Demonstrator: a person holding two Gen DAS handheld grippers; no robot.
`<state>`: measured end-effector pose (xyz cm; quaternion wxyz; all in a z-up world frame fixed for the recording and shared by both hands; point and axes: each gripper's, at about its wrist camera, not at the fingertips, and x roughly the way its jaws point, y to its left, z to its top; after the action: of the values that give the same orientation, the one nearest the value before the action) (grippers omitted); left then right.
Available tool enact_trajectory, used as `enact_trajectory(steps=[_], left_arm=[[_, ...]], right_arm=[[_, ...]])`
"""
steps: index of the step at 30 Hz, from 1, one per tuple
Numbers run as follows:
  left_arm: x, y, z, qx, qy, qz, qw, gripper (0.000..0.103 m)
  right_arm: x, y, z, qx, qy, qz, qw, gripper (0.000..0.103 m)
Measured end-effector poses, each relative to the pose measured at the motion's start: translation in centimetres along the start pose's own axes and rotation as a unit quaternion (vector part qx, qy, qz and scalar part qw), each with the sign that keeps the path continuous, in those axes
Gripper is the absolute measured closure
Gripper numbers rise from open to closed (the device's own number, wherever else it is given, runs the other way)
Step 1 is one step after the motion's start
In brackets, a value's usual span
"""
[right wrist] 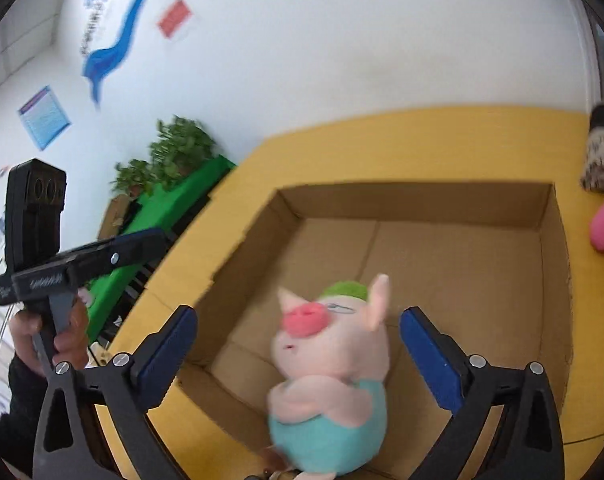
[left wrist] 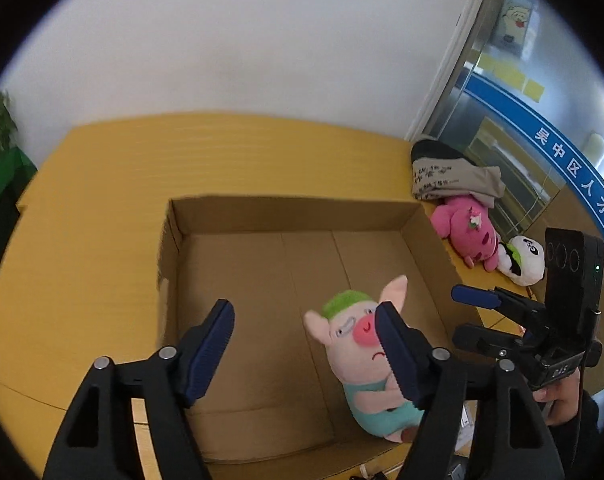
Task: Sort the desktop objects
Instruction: 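Carry the plush pig with the left tool into the box and release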
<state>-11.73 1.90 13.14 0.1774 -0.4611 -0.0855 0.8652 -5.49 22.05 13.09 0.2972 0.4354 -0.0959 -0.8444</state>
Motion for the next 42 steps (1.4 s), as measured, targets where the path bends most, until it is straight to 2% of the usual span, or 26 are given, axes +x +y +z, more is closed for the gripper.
enact_trajectory(steps=[2,3,5,7,8,11,13,15,16,17,19,24,26,29,32,35,39,42], left_arm=[[4.2,1.1,-0.2,-0.035,0.060,-0.019,0.9974,0.029],[6.2,1.3,-0.5,-0.049,0.093,-0.026,0.9941,0.029],[9.8,1.0,-1.6,-0.059,0.148,-0.051,0.9860,0.029],[12.1,0.2,-2.7,-0.052,0.174,-0.072,0.9808,0.028],[12.7,0.0,-3.0,-0.058,0.176,-0.082,0.9792,0.021],[13.7,0.4,-3.5,-0.102,0.173,-0.118,0.9724,0.020],[13.6,0.4,-4.0,-0.109,0.162,-0.125,0.9726,0.022],[13.4,0.3,-4.4,-0.112,0.156,-0.145,0.9705,0.033],[13.3,0.4,-4.6,-0.119,0.156,-0.164,0.9667,0.045],[13.1,0.4,-4.7,-0.122,0.155,-0.171,0.9654,0.047],[12.5,0.2,-5.0,-0.116,0.151,-0.167,0.9675,0.051],[9.5,-0.4,-4.9,-0.100,0.115,-0.159,0.9754,0.055],[7.6,-0.6,-3.9,-0.088,0.090,-0.158,0.9792,0.055],[4.1,-0.8,-0.8,-0.068,0.041,-0.155,0.9848,0.055],[0.5,-0.4,3.1,-0.047,-0.003,-0.138,0.9893,0.055],[-1.4,0.6,6.7,-0.026,-0.028,-0.119,0.9922,0.055],[-1.0,3.1,10.7,-0.017,-0.033,-0.099,0.9944,0.055],[2.4,5.3,11.8,-0.019,-0.008,-0.072,0.9972,0.055]], right_arm=[[2.9,-1.7,0.0,0.009,0.056,-0.029,0.998,0.000],[4.2,-2.1,0.5,0.003,0.079,-0.035,0.996,0.000],[5.6,-2.1,-0.7,-0.024,0.109,-0.041,0.993,0.000],[7.2,-2.8,-0.9,-0.038,0.135,-0.051,0.989,0.000],[7.8,-3.2,-1.2,-0.035,0.143,-0.052,0.988,0.000],[9.0,-4.0,-2.4,-0.016,0.152,-0.040,0.987,0.003],[9.3,-4.0,-3.1,-0.009,0.145,-0.026,0.989,0.006],[8.7,-4.0,-3.9,-0.017,0.134,-0.028,0.990,0.010],[8.5,-3.7,-4.1,-0.022,0.130,-0.029,0.991,0.013],[8.3,-3.4,-4.2,-0.025,0.127,-0.030,0.991,0.014],[7.9,-2.9,-4.5,-0.025,0.121,-0.023,0.992,0.019],[7.1,-1.8,-5.1,-0.007,0.081,0.003,0.997,0.021],[6.1,-0.4,-4.1,-0.014,0.059,0.006,0.998,0.021],[4.3,2.0,-1.1,-0.037,0.021,0.010,0.999,0.021],[3.2,4.5,3.6,-0.065,-0.012,0.017,0.998,0.021],[3.5,6.0,8.0,-0.073,-0.034,0.029,0.996,0.021],[5.8,6.1,11.8,-0.062,-0.048,0.044,0.996,0.021],[10.0,4.4,12.7,-0.028,-0.038,0.068,0.997,0.021]])
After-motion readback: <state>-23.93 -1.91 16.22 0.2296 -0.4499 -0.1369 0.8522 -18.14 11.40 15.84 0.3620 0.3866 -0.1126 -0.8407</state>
